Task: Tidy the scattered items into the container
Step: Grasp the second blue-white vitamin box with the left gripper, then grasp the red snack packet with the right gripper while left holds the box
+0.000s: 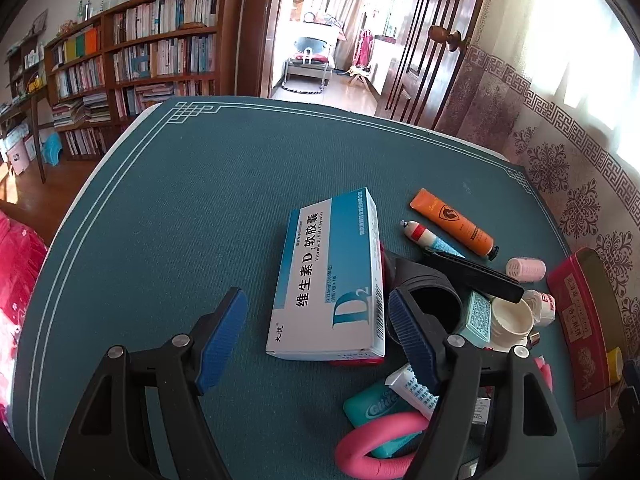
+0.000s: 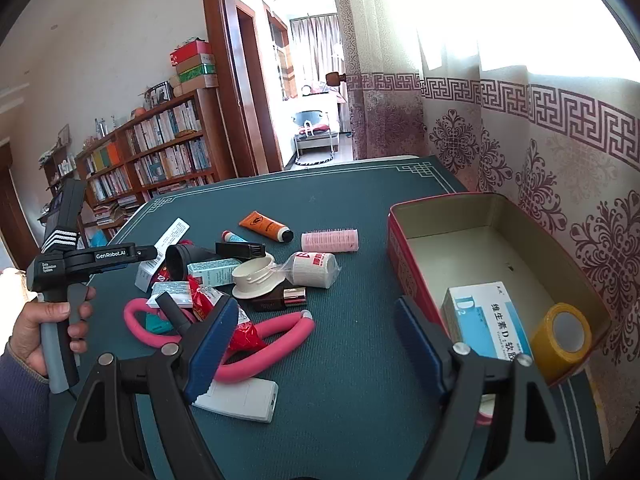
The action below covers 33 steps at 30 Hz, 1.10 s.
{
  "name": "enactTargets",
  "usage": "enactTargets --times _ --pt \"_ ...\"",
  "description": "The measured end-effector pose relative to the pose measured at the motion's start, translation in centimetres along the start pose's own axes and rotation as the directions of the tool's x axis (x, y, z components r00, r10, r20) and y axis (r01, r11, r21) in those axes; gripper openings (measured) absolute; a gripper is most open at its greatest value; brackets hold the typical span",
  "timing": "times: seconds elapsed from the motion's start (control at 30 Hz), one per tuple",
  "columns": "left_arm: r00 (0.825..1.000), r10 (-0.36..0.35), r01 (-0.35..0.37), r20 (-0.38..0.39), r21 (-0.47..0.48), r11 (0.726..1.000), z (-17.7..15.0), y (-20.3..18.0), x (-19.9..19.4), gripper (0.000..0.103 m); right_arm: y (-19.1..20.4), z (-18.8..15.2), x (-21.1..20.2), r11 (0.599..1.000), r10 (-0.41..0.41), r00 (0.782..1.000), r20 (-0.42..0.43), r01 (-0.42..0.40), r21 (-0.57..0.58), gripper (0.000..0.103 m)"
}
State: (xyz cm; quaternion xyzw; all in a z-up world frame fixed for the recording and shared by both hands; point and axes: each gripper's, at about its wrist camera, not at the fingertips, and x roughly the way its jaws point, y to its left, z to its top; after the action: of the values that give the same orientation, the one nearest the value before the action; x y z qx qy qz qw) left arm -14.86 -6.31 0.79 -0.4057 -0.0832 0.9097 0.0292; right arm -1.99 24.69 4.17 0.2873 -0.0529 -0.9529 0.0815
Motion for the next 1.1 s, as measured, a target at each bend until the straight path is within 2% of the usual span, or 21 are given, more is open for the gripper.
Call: enactTargets --times 0.27,0.53,0.6,0.8,1.0,1.03,1.1 --pt "0.995 -0.093 0.092 -0.034 -0.029 0.995 0.7 1.3 2.5 0.077 0.6 0.2 1.1 0.999 0.030 0.999 -0.041 -0.029 0.030 0.083" --pt "0.990 -0.138 0.136 -0.029 -0.077 0.988 0.7 3.1 3.6 0.077 2.8 0.2 2.2 0.998 0.051 0.997 -0.065 -0.053 -0.023 0.083" --pt "0.990 -0.142 0.140 -0.023 -0.069 0.988 0.6 3.1 3.4 0.068 3.4 0.2 2.7 0.997 0.062 0.995 -0.075 -0.065 -0.038 0.083" --pt "0.995 -0.095 0.095 0.003 -0.036 0.995 0.4 2.6 2.5 0.068 5.0 0.4 4.7 0.988 0.123 0.986 -0.112 -0.132 -0.083 0.083" --pt "0.995 -0.048 0.050 0.090 -0.019 0.999 0.9 2.5 -0.1 0.068 5.9 0.7 7.3 0.974 0.170 0.970 -0.175 -0.192 -0.121 0.083" --pt "0.994 -0.045 0.047 0.101 -0.016 0.999 0.9 2.5 -0.4 0.068 6.0 0.6 7.8 0.971 0.176 0.966 -0.188 -0.201 -0.127 0.081" --pt "0.993 -0.047 0.049 0.112 -0.013 0.999 1.0 2.5 -1.0 0.068 6.2 0.6 8.9 0.966 0.178 0.959 -0.222 -0.213 -0.147 0.067"
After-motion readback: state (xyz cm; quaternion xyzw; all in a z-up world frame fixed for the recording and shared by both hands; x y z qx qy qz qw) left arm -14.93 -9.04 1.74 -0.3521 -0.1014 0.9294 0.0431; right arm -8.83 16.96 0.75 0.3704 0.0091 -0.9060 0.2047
